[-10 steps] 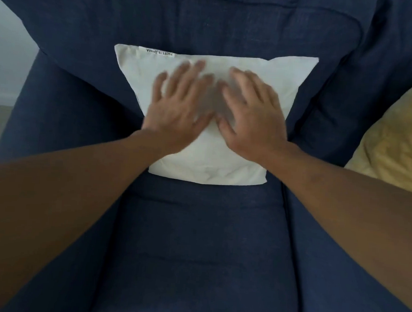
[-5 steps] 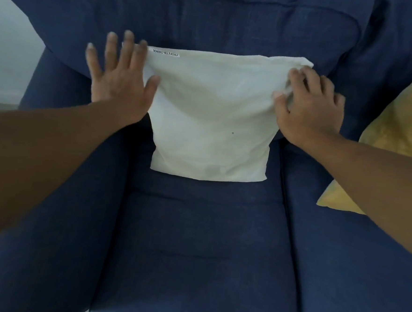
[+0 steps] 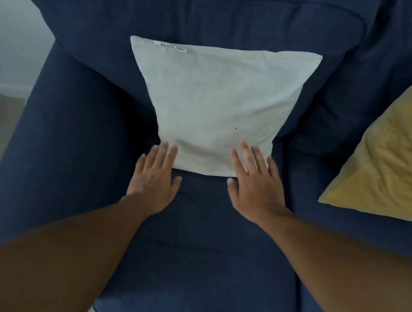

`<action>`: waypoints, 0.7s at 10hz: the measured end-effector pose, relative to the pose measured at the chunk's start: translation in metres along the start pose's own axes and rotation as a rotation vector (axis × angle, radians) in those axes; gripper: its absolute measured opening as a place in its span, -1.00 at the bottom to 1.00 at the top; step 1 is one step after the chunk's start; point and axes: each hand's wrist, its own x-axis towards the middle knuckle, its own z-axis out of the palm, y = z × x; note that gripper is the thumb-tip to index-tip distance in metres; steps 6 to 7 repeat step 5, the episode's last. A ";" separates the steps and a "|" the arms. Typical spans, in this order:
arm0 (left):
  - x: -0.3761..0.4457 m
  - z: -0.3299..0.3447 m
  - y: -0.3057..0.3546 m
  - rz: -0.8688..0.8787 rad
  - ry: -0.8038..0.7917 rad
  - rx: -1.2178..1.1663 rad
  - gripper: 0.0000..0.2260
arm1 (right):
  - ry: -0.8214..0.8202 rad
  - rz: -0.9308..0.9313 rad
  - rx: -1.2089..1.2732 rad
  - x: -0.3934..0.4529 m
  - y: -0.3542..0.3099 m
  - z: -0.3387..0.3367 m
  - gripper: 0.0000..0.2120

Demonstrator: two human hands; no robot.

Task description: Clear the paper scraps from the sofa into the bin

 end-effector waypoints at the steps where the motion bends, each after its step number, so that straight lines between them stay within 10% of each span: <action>1: -0.006 0.001 0.016 0.048 -0.002 0.056 -0.28 | -0.071 0.032 -0.001 0.004 -0.013 -0.003 -0.34; 7: 0.030 -0.060 0.057 0.092 0.016 0.111 -0.26 | 0.051 0.115 0.147 0.050 -0.019 -0.114 -0.55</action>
